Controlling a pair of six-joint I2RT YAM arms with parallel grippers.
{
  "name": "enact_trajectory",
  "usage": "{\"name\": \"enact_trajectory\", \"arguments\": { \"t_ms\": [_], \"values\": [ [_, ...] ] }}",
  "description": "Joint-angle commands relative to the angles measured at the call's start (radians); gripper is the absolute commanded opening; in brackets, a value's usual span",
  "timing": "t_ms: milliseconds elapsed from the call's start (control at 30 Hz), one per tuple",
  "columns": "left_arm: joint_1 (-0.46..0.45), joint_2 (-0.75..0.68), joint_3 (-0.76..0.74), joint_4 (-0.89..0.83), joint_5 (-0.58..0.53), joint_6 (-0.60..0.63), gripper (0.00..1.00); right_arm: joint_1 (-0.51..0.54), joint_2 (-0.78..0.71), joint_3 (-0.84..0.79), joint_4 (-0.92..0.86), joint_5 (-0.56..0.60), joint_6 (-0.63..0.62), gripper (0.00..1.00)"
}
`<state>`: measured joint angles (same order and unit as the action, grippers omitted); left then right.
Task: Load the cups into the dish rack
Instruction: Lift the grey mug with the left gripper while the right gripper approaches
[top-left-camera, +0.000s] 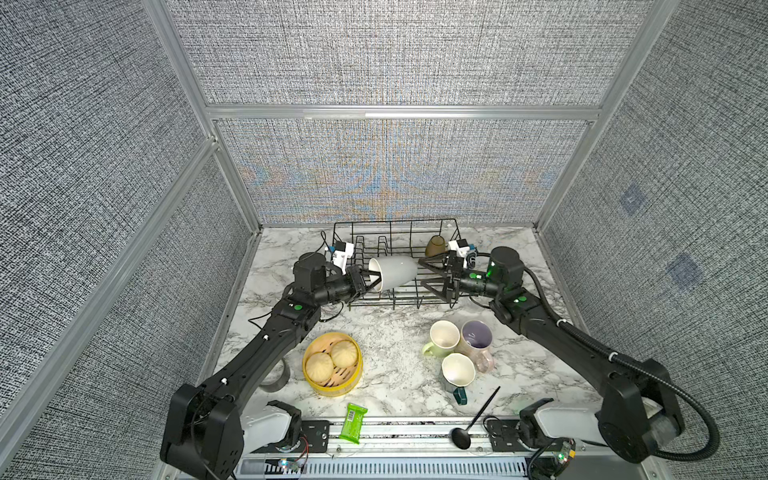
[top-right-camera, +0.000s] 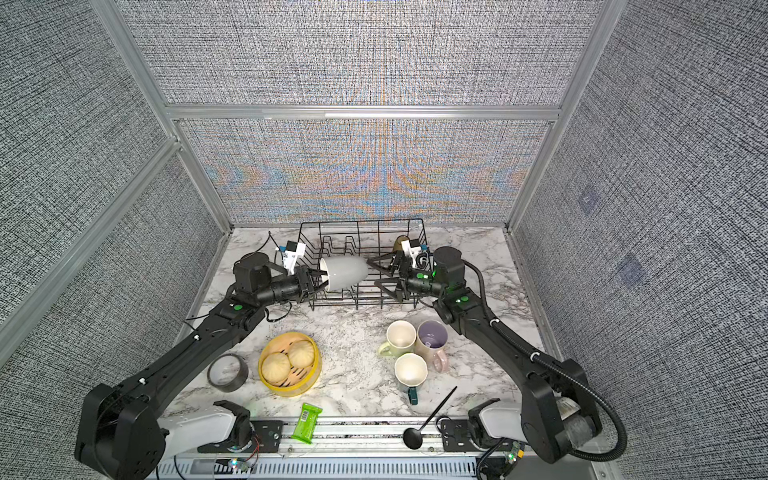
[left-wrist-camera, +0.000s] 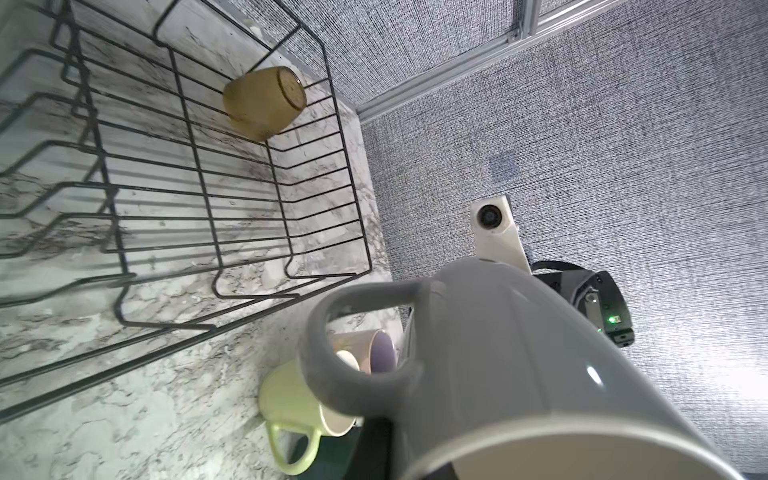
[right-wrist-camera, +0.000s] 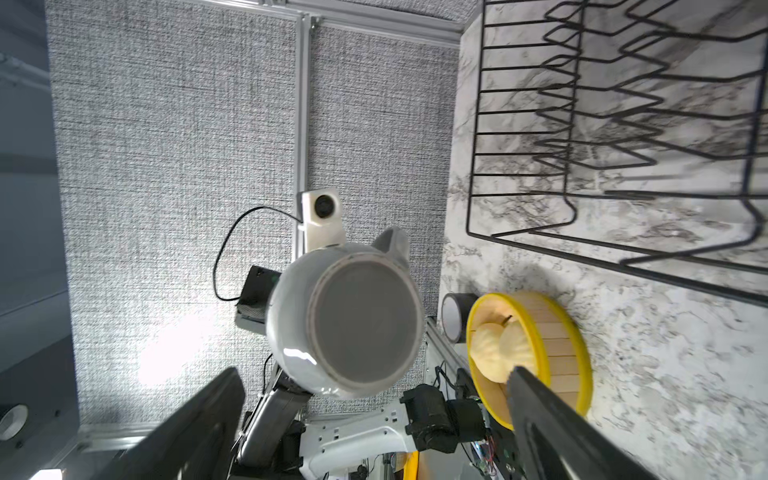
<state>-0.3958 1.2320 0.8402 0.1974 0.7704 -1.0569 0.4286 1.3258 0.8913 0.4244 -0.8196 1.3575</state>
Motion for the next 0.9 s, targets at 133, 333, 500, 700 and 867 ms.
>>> {"name": "enact_trajectory", "arguments": {
  "t_ms": [133, 333, 500, 700, 867],
  "values": [
    [0.002, 0.054, -0.017, 0.292, 0.095, -0.183, 0.00, 0.064, 0.086, 0.032, 0.297, -0.047, 0.123, 0.96],
    [0.002, 0.094, -0.021, 0.370, 0.123, -0.248, 0.00, 0.079, 0.128, 0.055, 0.383, -0.039, 0.144, 0.94],
    [0.002, 0.108, -0.008, 0.370, 0.126, -0.254, 0.00, 0.109, 0.132, 0.066, 0.414, -0.028, 0.169, 0.94],
    [0.000, 0.104, 0.001, 0.334, 0.146, -0.226, 0.00, 0.124, 0.128, 0.096, 0.284, -0.028, 0.099, 0.94],
    [0.000, 0.088, -0.016, 0.297, 0.154, -0.195, 0.00, 0.128, 0.150, 0.141, 0.318, -0.047, 0.114, 0.94]
  ]
}}
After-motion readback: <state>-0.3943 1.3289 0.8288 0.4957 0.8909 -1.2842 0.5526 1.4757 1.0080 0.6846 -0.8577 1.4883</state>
